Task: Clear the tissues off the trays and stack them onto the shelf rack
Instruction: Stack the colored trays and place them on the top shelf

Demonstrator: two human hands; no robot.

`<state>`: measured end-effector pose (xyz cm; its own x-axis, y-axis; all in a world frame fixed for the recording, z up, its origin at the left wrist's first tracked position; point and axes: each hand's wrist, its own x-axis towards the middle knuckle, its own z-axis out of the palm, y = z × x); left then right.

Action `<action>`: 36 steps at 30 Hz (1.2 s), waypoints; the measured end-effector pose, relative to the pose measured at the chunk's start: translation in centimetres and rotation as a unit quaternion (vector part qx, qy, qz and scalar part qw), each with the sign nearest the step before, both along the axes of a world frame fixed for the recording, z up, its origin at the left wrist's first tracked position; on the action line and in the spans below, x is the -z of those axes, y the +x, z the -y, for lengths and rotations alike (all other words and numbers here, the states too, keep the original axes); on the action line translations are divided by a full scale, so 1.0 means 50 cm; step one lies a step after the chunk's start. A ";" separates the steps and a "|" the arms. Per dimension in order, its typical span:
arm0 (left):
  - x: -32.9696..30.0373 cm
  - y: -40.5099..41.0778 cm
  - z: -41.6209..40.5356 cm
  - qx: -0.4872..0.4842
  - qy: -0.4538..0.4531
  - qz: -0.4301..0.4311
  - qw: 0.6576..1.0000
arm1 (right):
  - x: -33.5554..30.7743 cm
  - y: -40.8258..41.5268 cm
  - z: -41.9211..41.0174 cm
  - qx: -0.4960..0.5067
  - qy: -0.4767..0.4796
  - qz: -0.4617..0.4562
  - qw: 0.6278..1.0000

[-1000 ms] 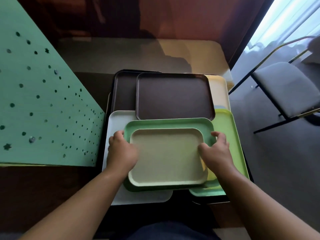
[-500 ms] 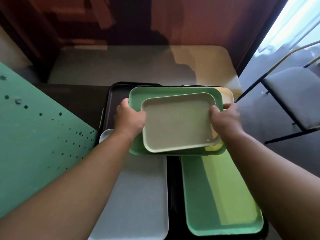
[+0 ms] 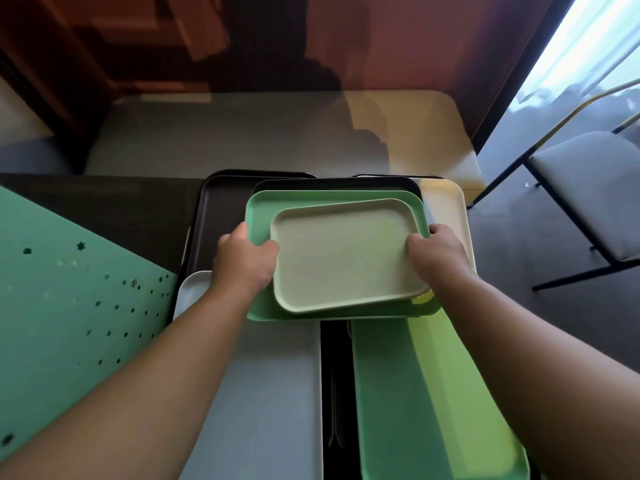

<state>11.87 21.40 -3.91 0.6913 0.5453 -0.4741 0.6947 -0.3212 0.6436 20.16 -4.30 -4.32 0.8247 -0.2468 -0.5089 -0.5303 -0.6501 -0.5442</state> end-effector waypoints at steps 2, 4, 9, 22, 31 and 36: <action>0.018 -0.003 -0.019 -0.018 -0.031 0.018 0.999 | -0.013 0.002 0.005 -0.005 0.004 -0.001 1.000; 0.006 -0.006 -0.028 -0.030 -0.051 0.037 0.998 | -0.032 -0.001 0.012 0.004 0.021 -0.009 1.000; -0.104 -0.022 -0.059 -0.047 -0.240 0.139 0.960 | -0.091 -0.036 0.050 0.104 0.118 -0.026 0.987; -0.161 -0.148 0.164 -0.203 -0.465 0.211 0.836 | -0.137 -0.319 -0.025 0.336 0.260 0.100 0.900; -0.195 -0.121 0.155 -0.129 -0.330 0.232 0.906 | -0.138 -0.397 0.118 0.205 0.450 0.116 0.862; -0.181 -0.142 0.197 -0.052 -0.321 0.148 0.934 | -0.190 -0.293 0.213 -0.009 0.344 0.005 0.939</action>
<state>4.79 11.55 5.17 0.8026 0.2858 -0.5237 0.4626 0.2561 0.8488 5.53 -14.96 5.19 0.8310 0.1506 -0.5355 -0.5158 -0.1521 -0.8431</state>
